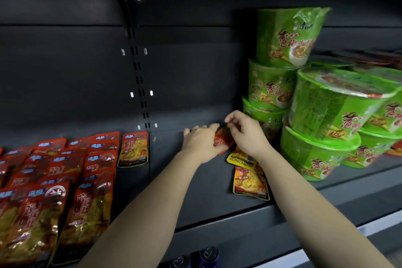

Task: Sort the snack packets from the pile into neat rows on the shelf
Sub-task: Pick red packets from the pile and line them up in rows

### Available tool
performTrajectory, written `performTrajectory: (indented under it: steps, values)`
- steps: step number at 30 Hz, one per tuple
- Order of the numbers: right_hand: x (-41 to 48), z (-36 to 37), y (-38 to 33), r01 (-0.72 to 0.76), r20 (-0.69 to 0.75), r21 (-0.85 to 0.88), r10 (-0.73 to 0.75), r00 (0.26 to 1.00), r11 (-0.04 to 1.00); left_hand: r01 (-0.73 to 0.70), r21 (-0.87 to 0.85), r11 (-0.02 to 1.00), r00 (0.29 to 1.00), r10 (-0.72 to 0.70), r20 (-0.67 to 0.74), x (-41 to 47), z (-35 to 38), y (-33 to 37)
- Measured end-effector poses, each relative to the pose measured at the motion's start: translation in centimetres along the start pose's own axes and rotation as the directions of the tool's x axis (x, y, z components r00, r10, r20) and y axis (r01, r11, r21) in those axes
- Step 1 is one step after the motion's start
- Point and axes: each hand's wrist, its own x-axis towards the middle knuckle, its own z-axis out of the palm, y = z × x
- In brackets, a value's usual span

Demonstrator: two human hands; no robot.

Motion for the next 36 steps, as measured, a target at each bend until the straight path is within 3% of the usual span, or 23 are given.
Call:
performTrajectory:
  steps: [4, 7, 11, 14, 17, 20, 22, 28, 36]
  values:
    - [0.2, 0.1, 0.2, 0.026, -0.026, 0.018, -0.026, 0.999, 0.999, 0.003, -0.240, 0.971, 0.999, -0.015, -0.050, 0.1, 0.0, 0.2]
    - [0.1, 0.0, 0.1, 0.089, -0.054, 0.024, -0.087, 0.995, 0.996, -0.003, -0.494, 0.870, 0.989, -0.071, -0.132, 0.1, -0.7, -0.2]
    - [0.0, -0.4, -0.4, 0.192, -0.087, -0.008, -0.192, 0.978, 0.981, -0.068, -0.634, 0.770, 0.956, -0.132, -0.263, -0.1, -2.2, -1.0]
    - [-0.2, -0.5, -0.8, 0.179, -0.015, 0.090, -0.179, 0.984, 0.980, -0.136, -0.711, 0.690, 0.932, -0.155, -0.328, -0.3, -2.8, -1.2]
    - [-0.5, -0.4, -1.1, 0.112, 0.041, 0.183, -0.122, 0.992, 0.977, -0.207, -0.725, 0.657, 0.924, -0.111, -0.365, -0.9, -3.0, -0.9]
    - [-0.5, -0.4, -1.2, 0.110, -0.016, 0.148, -0.109, 0.994, 0.983, -0.264, -0.713, 0.650, 0.908, -0.081, -0.410, -1.4, -3.1, -0.7]
    - [-0.6, -0.6, -1.2, 0.111, -0.079, 0.134, -0.101, 0.992, 0.985, -0.229, -0.698, 0.678, 0.909, -0.107, -0.402, -1.3, -2.9, -0.7]
    - [-0.7, -0.8, -0.6, 0.052, -0.258, 0.095, -0.026, 0.966, 0.994, 0.065, -0.459, 0.886, 0.989, -0.117, -0.086, -1.6, -1.6, -0.1]
    - [-0.8, -1.2, -0.5, 0.096, -0.321, 0.032, -0.081, 0.944, 0.995, 0.004, -0.348, 0.938, 1.000, -0.007, -0.008, -2.5, -1.2, 1.3]
